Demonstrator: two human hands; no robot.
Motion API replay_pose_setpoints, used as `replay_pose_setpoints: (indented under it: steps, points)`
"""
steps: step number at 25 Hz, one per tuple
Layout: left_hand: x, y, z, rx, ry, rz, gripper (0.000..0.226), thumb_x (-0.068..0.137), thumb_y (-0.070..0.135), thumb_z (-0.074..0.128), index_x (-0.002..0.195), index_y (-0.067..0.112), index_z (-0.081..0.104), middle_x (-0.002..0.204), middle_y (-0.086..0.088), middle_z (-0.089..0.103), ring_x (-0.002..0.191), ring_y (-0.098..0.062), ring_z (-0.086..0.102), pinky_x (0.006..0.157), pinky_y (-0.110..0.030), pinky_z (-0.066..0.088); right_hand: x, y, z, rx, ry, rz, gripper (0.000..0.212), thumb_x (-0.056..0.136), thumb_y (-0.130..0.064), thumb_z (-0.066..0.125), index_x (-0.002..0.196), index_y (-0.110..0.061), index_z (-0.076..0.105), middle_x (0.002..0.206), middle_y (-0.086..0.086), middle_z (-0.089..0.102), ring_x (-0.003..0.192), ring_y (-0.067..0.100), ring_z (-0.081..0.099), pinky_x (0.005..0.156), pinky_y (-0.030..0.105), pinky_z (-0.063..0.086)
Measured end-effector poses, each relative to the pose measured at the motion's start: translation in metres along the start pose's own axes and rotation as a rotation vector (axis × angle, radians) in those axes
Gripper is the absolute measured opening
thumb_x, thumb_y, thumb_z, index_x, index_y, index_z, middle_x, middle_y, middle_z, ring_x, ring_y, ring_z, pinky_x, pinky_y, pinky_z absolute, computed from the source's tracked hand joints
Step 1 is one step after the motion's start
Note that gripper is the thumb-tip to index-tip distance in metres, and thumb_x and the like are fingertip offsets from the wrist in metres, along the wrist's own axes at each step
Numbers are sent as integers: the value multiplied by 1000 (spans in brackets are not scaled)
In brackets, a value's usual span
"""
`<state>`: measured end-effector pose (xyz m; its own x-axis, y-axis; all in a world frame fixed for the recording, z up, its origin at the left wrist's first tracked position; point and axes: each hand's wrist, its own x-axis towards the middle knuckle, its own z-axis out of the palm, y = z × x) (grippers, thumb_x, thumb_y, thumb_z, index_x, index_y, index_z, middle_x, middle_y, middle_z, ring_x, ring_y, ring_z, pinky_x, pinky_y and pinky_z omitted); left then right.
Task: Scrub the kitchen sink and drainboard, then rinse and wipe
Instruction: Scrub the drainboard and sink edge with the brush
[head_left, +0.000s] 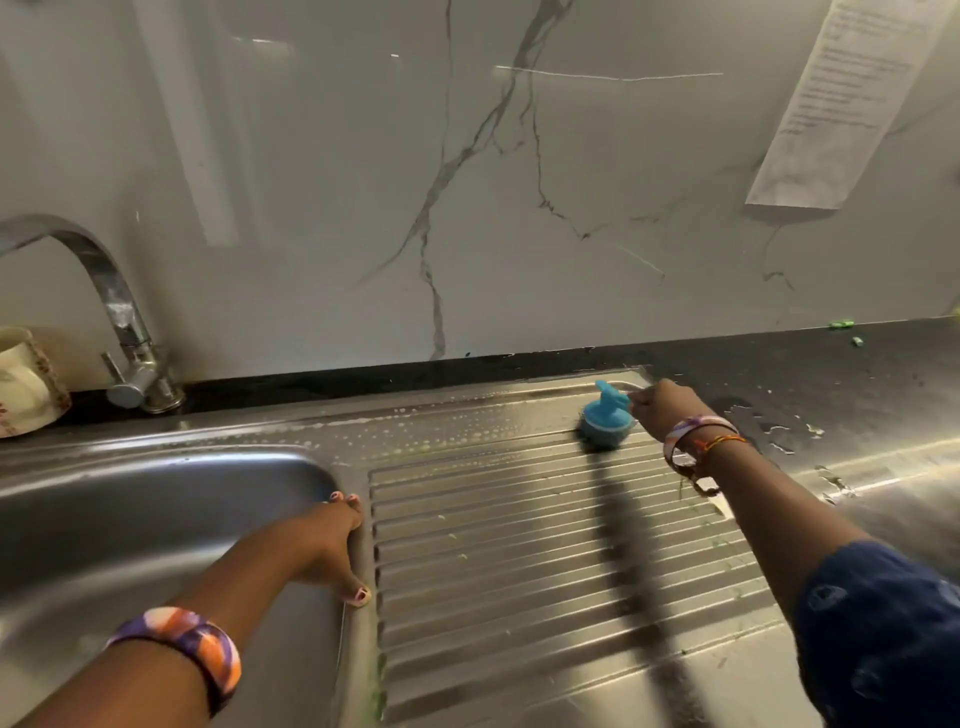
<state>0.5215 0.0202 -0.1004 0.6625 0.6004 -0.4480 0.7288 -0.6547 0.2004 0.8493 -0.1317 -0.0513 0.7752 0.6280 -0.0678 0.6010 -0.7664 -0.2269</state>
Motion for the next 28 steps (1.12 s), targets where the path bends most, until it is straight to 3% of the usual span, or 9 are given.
replay_pose_setpoints:
  steps: [4, 8, 11, 13, 15, 18, 23, 25, 28]
  points:
    - [-5, 0, 0, 5, 20, 50, 91, 83, 39, 68, 150, 8, 15, 159, -6, 6, 145, -19, 17, 112, -22, 22, -7, -5, -4, -50, 59, 159, 32, 93, -18, 54, 119, 0, 56, 112, 17, 63, 101, 30, 60, 92, 40, 48]
    - [-5, -9, 3, -18, 20, 84, 85, 82, 41, 67, 148, 10, 24, 158, -5, 10, 143, -19, 20, 111, -23, 25, -57, -92, 35, 69, 22, -137, 30, 96, -17, 45, 119, -5, 60, 116, 16, 64, 106, 30, 61, 89, 34, 47]
    - [-4, -15, 9, -43, 14, 83, 81, 79, 44, 69, 144, 14, 30, 150, -5, 31, 132, -18, 38, 105, -24, 34, -115, -167, 81, 222, 1, -464, 34, 98, -21, 39, 126, -17, 58, 115, 14, 65, 105, 30, 61, 86, 33, 48]
    - [-7, -15, 11, -50, 29, 89, 71, 81, 43, 67, 139, 15, 38, 144, -4, 41, 126, -17, 44, 101, -23, 37, -126, -178, 88, 244, 0, -525, 36, 98, -25, 40, 131, -25, 53, 116, 11, 65, 104, 28, 62, 87, 36, 50]
    - [-9, -15, 15, -79, 55, 114, 78, 84, 42, 64, 146, 11, 29, 152, -8, 30, 135, -19, 36, 106, -24, 32, -112, -150, 77, 256, -27, -483, 37, 97, -26, 45, 133, -25, 53, 112, 9, 67, 97, 24, 64, 82, 30, 49]
    - [-12, -13, 15, -63, 80, 139, 90, 87, 44, 60, 150, 5, 10, 159, -10, 6, 145, -20, 15, 114, -25, 20, -76, -65, 43, 206, 14, -236, 35, 96, -25, 49, 130, -19, 56, 102, 10, 67, 83, 19, 59, 72, 25, 42]
    - [-11, -12, 10, -9, 30, 93, 67, 82, 43, 66, 134, 9, 42, 141, -7, 42, 124, -20, 46, 99, -26, 39, -40, 32, -7, 248, 179, 328, 35, 93, -22, 55, 122, -3, 61, 111, 21, 64, 85, 28, 56, 86, 39, 48]
    - [-9, -12, 9, 19, 35, 91, 64, 81, 43, 68, 131, 9, 45, 137, -6, 45, 121, -19, 48, 97, -26, 39, -47, 2, 0, 163, 192, 286, 32, 95, -21, 52, 117, 0, 59, 112, 20, 64, 93, 31, 60, 82, 35, 47]
    - [-9, -11, 7, 38, 43, 83, 61, 80, 43, 68, 128, 10, 48, 132, -4, 48, 116, -17, 50, 93, -25, 41, -88, -92, 40, -7, 214, -26, 20, 92, -16, 53, 107, -7, 64, 105, 13, 67, 93, 29, 68, 72, 31, 52]
